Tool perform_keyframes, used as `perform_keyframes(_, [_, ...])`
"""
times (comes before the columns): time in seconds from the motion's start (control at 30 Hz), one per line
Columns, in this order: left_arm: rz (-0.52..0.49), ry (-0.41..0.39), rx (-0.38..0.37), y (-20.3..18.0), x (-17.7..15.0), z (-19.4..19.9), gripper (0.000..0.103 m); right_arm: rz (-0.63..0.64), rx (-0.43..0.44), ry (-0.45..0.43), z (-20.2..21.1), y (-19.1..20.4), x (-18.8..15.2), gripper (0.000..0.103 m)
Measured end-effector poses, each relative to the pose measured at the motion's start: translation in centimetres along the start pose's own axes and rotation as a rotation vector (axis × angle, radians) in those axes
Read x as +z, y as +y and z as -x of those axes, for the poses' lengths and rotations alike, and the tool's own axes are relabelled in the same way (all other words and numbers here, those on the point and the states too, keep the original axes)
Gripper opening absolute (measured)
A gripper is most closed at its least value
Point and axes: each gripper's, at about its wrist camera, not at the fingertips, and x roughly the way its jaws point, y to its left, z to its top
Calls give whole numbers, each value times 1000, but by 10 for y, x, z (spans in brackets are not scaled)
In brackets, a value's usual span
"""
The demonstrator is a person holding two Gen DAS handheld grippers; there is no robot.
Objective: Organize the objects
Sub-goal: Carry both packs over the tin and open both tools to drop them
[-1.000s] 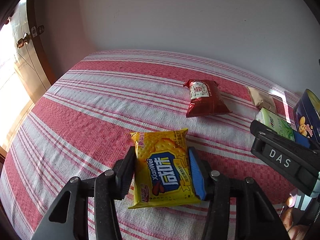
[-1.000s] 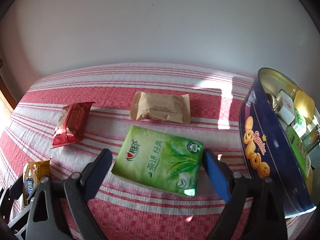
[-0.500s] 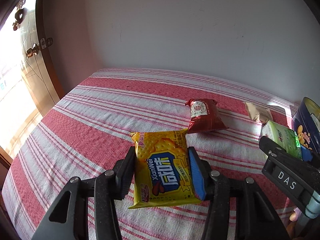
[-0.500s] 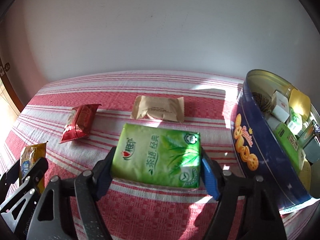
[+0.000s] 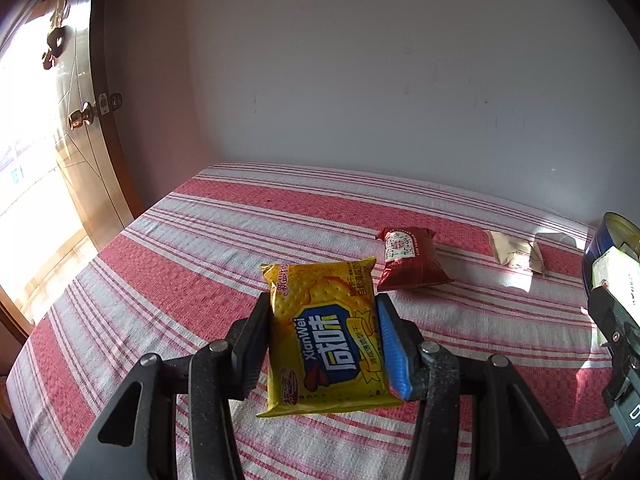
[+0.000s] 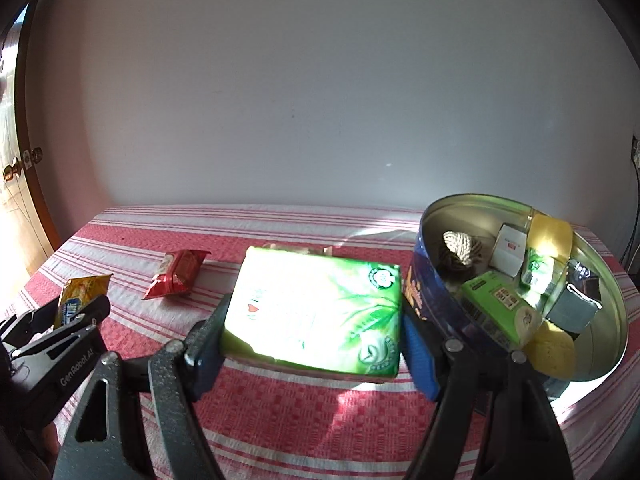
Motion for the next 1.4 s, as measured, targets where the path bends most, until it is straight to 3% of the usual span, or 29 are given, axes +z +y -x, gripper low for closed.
perform_keyframes(0.2, [-34,-81,52,-9,-3,17,53,20,-7,-76,20,-3,-2,77])
perform_keyframes(0.4, [-50,-96,51,-21,-8,29,53,32,0,-142,39,-13,-6,77])
perform_keyframes(0.83, [-73,-97,-10,-58,-15,55,53,78,-22,-277,79,-35,-13,77])
perform_keyframes(1.17, [-96,-125,-71,-86,-8,79,53,84,-100,-379,106,-63,-16,77])
perform_keyframes(1.4, [-114,-145,-113,-109,-6,95,53,44,-145,-405,114,-93,-13,77])
